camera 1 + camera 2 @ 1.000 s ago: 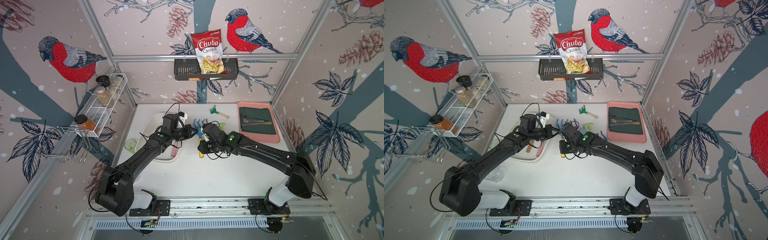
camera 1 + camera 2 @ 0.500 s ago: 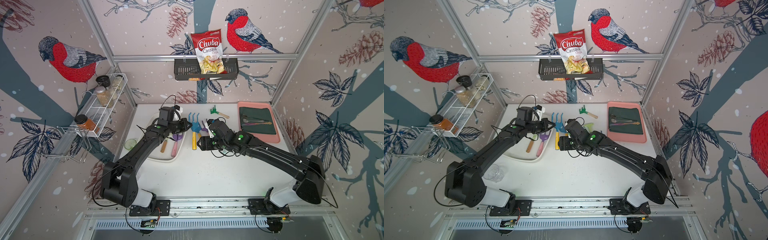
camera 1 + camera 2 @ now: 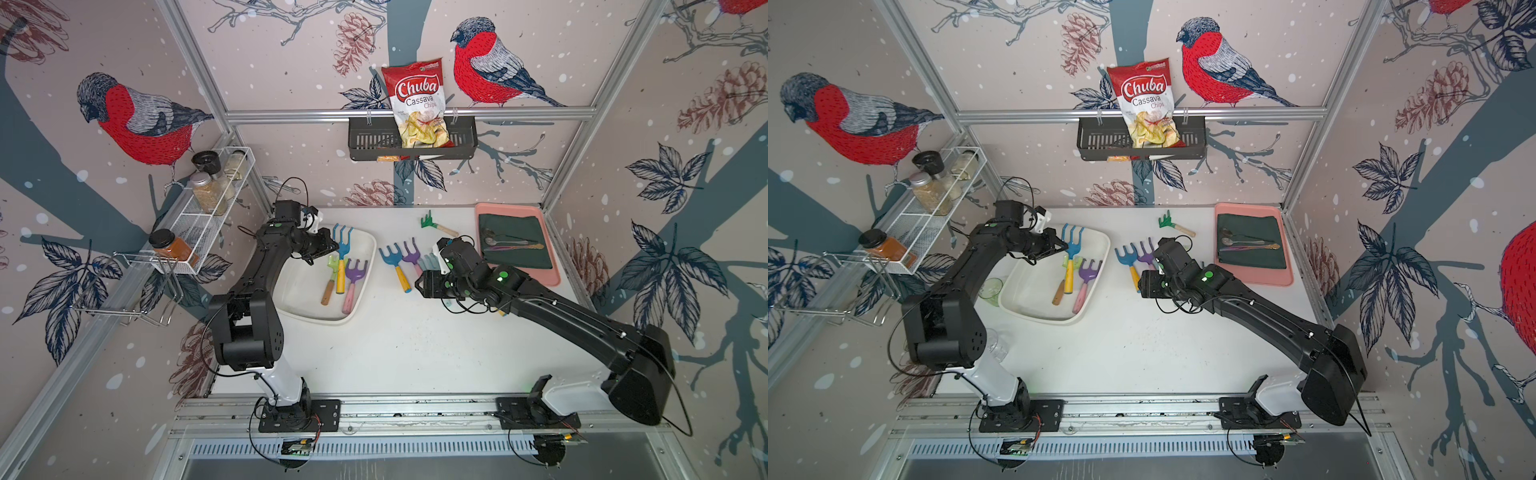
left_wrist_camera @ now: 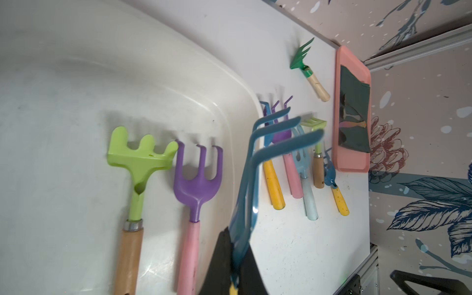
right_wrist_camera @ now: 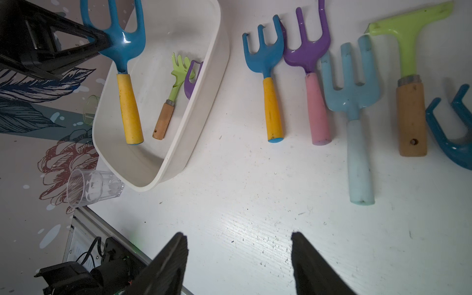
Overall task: Put the rake into the storage box
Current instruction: Place the rake in the storage box.
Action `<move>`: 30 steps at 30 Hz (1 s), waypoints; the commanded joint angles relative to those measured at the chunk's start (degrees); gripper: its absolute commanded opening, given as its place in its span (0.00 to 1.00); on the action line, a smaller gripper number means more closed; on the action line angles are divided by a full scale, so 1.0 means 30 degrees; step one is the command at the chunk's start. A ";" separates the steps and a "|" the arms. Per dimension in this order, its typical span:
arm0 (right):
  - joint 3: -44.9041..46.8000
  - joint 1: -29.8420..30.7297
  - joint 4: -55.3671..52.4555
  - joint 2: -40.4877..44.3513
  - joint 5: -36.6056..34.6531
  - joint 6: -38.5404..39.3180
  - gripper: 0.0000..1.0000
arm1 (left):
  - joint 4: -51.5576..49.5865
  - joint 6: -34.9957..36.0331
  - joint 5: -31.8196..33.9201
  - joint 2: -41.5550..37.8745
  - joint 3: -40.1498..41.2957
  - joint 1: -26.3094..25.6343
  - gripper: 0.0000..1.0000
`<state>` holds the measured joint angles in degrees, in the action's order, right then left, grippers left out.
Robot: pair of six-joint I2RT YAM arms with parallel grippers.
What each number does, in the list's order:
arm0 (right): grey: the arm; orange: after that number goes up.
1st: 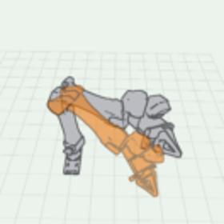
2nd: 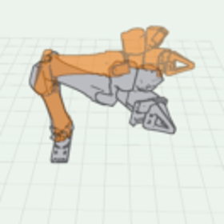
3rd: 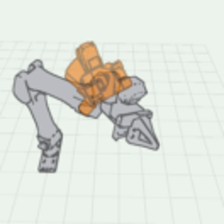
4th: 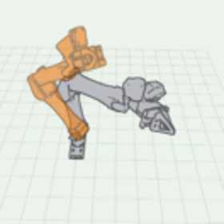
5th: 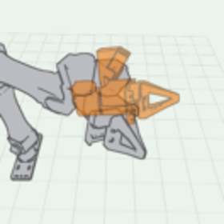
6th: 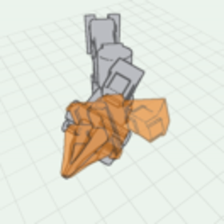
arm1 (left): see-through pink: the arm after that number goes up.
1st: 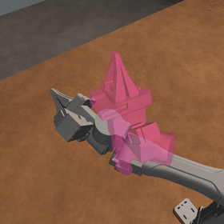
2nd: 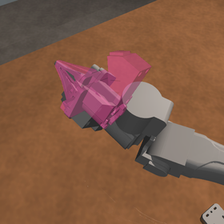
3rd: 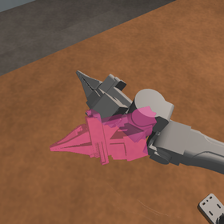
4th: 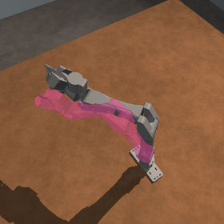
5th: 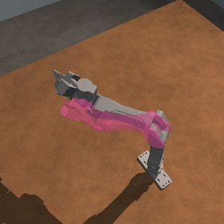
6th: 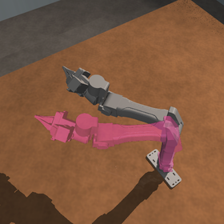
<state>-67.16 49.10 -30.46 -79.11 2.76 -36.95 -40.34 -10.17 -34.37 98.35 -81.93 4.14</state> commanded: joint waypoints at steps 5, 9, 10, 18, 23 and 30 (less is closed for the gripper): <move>-0.0078 -0.0125 0.0046 -0.0313 0.0342 0.0543 0.67 | -0.0972 0.1593 -0.0690 0.1777 0.0473 0.0145 0.00; -0.0099 -0.0123 0.0185 -0.0353 0.0447 0.0482 0.67 | -0.0419 0.2060 -0.1065 0.2221 0.1001 0.0149 0.00; -0.0095 -0.0109 0.0220 -0.0350 0.0484 0.0477 0.67 | -0.0393 0.2236 -0.1324 0.2378 0.1030 0.0144 0.00; -0.0074 -0.0082 0.0198 -0.0295 0.0367 0.0567 0.67 | 0.0072 0.2413 -0.1361 0.3413 0.1033 0.0287 0.00; -0.0081 -0.0102 0.0154 -0.0363 0.0340 0.0598 0.67 | 0.0267 0.2538 -0.1094 0.4054 0.0980 0.0353 0.00; -0.0100 -0.0082 0.0090 -0.0415 0.0324 0.0623 0.67 | 0.0680 0.2454 -0.0537 0.4352 0.0972 0.0533 0.10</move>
<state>-67.16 48.75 -30.44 -80.23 3.79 -35.90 -38.70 -3.05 -37.67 111.09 -78.78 5.48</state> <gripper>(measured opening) 0.672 0.088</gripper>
